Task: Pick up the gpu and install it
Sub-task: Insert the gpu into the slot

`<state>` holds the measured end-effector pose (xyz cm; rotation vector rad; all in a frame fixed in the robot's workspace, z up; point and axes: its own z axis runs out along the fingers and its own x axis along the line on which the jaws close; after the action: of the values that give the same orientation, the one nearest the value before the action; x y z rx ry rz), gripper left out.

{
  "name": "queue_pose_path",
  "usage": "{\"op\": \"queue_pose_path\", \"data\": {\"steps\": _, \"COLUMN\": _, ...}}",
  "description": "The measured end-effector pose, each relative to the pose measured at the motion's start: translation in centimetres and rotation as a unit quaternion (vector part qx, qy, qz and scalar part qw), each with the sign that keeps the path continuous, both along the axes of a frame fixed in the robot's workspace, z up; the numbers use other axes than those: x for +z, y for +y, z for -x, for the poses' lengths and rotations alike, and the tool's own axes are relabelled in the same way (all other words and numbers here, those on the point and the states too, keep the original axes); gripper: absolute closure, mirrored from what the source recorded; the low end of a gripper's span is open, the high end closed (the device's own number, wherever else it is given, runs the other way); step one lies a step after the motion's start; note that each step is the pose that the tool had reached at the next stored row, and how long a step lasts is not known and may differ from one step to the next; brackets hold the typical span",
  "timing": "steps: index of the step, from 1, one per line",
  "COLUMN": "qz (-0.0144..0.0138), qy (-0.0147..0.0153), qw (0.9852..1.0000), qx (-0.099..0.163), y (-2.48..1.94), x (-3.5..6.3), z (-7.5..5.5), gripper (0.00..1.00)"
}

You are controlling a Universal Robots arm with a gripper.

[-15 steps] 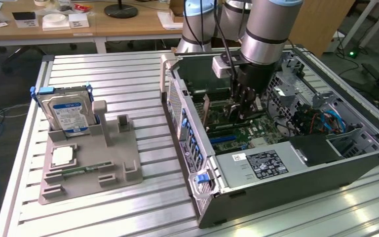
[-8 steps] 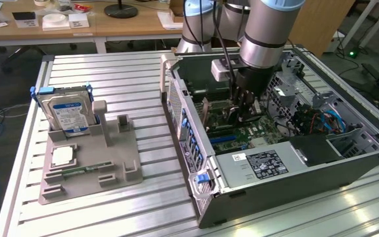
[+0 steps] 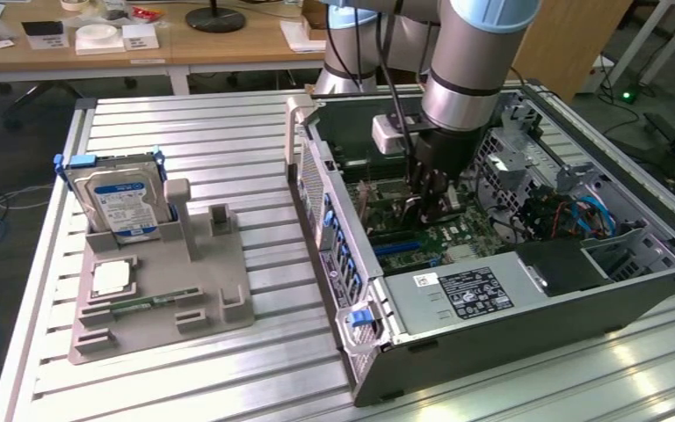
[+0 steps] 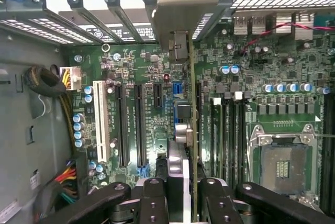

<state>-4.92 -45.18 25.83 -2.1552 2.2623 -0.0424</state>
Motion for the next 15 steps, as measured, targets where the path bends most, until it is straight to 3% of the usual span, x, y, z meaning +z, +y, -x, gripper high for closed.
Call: {"op": "queue_pose_path", "data": {"steps": 15, "qz": 0.0000, "qy": 0.0000, "qw": 1.0000, "qx": 0.000, "y": -0.14, "x": -2.03, "z": 0.6, "gripper": 0.72}}
